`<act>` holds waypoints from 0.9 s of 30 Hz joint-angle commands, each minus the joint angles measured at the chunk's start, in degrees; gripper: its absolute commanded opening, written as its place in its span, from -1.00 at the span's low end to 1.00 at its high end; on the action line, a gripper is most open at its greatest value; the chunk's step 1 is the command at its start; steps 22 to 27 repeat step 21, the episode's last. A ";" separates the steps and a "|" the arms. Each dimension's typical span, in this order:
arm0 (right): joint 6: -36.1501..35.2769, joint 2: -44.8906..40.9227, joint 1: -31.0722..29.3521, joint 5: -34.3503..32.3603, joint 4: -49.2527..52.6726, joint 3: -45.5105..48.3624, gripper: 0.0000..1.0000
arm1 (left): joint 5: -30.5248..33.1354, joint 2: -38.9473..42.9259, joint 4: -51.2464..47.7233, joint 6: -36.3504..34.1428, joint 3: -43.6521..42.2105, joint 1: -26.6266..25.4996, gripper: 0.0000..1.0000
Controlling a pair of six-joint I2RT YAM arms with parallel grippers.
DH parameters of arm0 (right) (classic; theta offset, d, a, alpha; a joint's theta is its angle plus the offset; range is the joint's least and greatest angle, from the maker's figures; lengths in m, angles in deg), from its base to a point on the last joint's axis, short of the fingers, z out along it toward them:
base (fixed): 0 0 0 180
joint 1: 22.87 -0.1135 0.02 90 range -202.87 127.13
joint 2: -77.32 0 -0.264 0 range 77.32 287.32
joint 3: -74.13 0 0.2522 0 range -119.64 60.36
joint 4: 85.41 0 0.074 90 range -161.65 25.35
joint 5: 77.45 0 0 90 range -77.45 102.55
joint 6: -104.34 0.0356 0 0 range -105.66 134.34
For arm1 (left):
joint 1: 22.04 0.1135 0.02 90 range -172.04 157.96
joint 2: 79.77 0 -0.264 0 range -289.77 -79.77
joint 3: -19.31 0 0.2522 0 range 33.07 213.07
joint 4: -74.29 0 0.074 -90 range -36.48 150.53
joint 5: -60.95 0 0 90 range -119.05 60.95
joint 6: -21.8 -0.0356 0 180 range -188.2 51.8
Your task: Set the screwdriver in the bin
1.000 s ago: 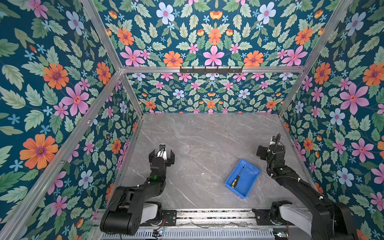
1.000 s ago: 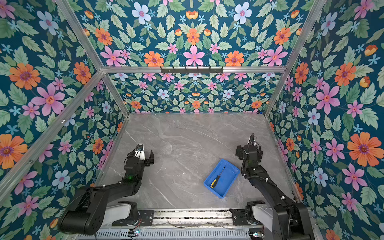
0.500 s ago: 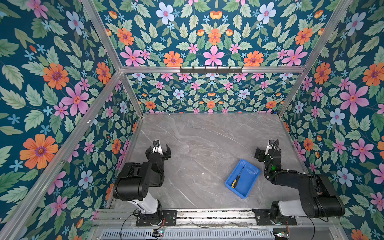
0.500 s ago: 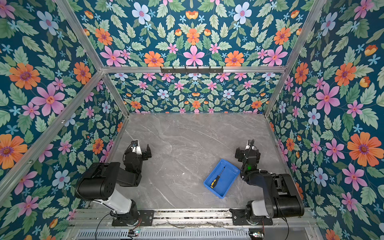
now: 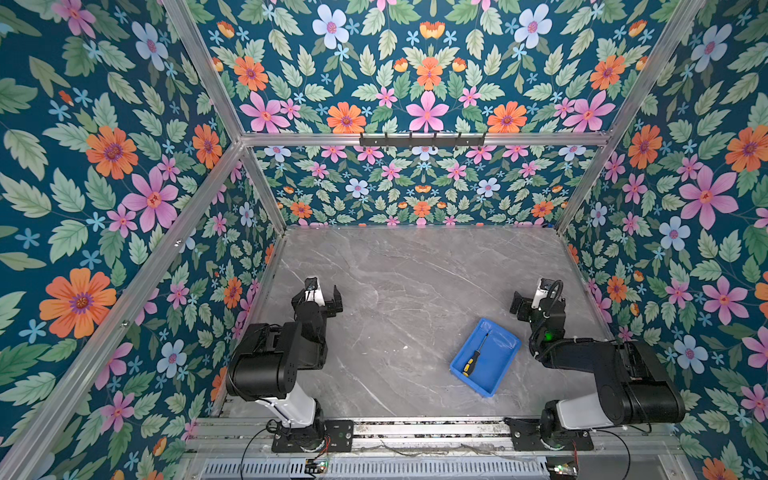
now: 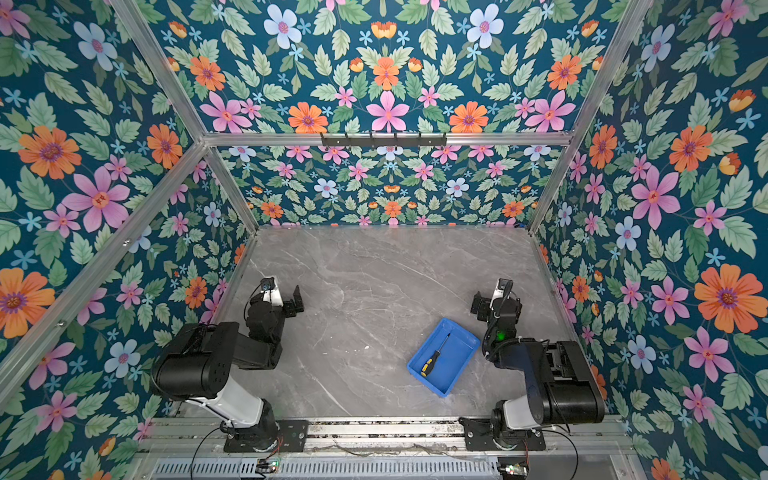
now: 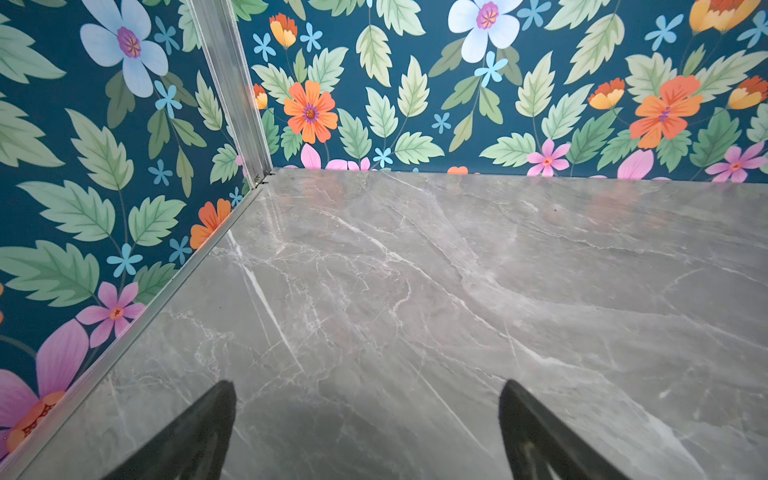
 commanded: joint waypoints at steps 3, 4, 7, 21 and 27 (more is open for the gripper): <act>0.35 -0.13 0.04 0.64 -1.71 -0.13 0.98 | 0.32 0.08 1.06 0.17 -0.06 0.07 1.00; 0.35 -0.20 0.03 0.64 -1.58 -0.17 0.99 | 0.31 0.09 1.06 0.21 -0.06 0.07 1.00; 0.30 -0.20 0.05 0.64 -1.60 -0.15 0.99 | 0.32 0.08 0.96 0.16 -0.06 0.06 1.00; 0.24 -0.21 -0.01 0.55 -1.68 -0.10 0.99 | 0.29 0.07 0.96 0.16 -0.03 0.03 1.00; 0.24 -0.21 -0.01 0.55 -1.68 -0.10 0.99 | 0.29 0.07 0.96 0.16 -0.03 0.03 1.00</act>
